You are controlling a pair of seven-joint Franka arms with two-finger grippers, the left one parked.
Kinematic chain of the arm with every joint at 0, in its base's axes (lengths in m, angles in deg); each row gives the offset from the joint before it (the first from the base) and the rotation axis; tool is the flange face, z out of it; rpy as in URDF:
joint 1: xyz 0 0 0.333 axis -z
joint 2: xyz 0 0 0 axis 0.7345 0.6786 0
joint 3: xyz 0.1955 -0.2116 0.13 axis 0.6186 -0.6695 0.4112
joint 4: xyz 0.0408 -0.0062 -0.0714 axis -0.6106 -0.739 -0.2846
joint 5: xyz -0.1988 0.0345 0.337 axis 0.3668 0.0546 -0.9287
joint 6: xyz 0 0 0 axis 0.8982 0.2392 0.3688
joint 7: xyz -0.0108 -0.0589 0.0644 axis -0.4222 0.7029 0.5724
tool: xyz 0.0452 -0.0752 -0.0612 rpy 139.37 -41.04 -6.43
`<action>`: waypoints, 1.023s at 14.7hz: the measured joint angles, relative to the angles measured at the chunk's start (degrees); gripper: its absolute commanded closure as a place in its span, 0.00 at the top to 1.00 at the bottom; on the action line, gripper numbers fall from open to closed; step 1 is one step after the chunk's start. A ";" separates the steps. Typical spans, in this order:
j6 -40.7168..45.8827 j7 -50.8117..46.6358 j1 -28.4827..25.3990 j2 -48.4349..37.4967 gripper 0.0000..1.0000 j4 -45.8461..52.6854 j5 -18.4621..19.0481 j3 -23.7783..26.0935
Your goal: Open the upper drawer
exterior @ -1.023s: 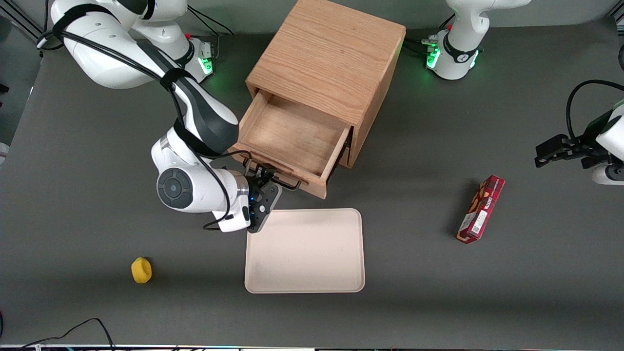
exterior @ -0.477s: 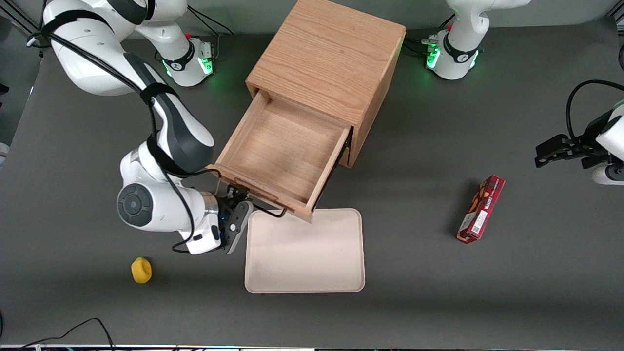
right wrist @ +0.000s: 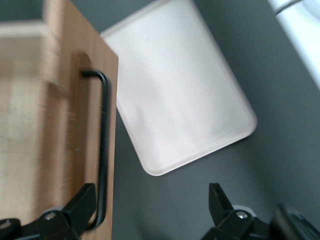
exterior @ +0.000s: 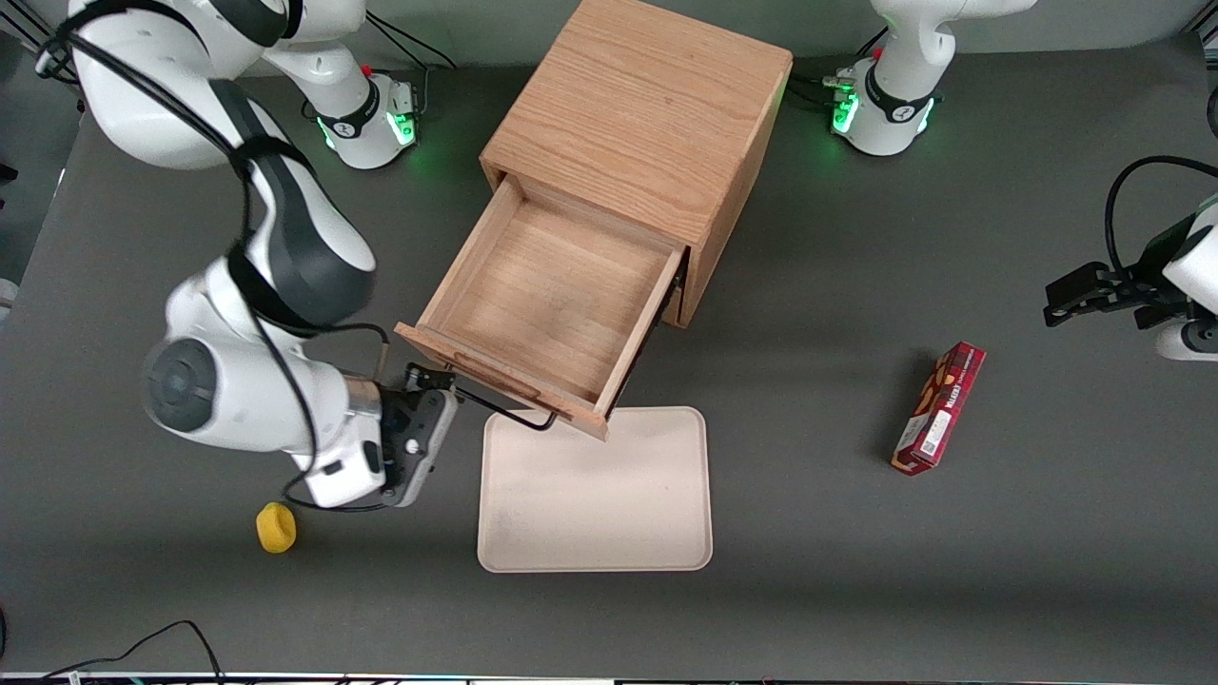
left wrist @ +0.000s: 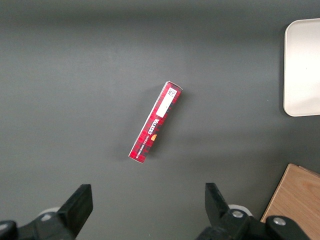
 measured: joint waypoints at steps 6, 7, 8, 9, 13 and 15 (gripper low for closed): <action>12.40 -28.58 0.49 -13.51 1.00 1.56 0.00 -0.37; 15.65 -34.18 0.74 -15.05 1.00 1.50 0.03 -0.60; 19.01 -37.90 1.04 -16.50 1.00 1.47 0.07 -1.33; 23.13 -39.96 1.37 -17.90 1.00 1.41 0.09 -2.92; 34.36 -40.71 3.24 -24.52 1.00 -5.32 0.26 -11.38; 30.11 -42.00 3.35 -30.36 1.00 -15.77 0.20 -14.46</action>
